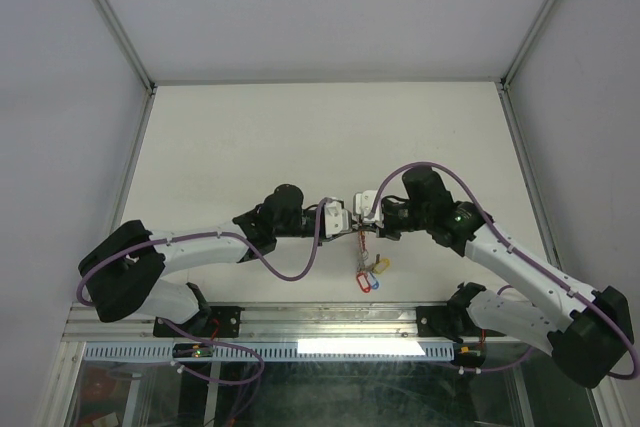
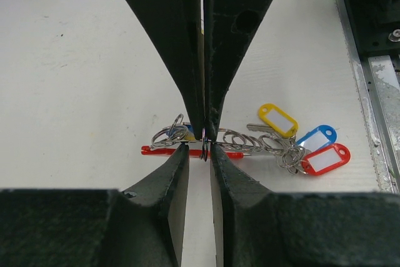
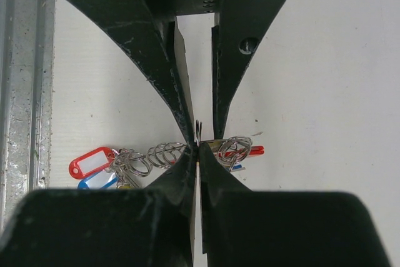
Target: Put the keys on the keyring
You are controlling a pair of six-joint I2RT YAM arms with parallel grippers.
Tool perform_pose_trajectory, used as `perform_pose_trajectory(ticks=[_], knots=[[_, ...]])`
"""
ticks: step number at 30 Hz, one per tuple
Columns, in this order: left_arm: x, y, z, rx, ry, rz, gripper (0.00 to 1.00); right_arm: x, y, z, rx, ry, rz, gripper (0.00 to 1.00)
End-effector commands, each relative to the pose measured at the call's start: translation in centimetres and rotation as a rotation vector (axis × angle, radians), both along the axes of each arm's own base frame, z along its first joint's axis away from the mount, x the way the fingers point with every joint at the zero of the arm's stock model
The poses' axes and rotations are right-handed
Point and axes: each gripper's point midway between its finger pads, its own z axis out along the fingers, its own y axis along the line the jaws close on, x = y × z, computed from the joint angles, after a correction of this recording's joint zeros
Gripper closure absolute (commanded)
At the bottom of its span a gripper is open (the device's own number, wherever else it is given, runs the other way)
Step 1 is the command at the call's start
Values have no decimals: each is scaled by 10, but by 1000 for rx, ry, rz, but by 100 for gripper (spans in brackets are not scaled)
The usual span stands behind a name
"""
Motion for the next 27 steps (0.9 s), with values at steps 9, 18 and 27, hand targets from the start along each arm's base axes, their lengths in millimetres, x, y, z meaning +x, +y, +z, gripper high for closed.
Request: perform_pose_trajectory(ticks=[9,18,27], knots=[[4,-14,37,-85,-43,-37,84,9,17,23,63,-55,15,100],[0,-14,37,-132,-34,-43,88,6,21,26,110,-39,11,100],[-4,-15,36,-149,-23,-60,95,3,22,28,135,-32,11,100]])
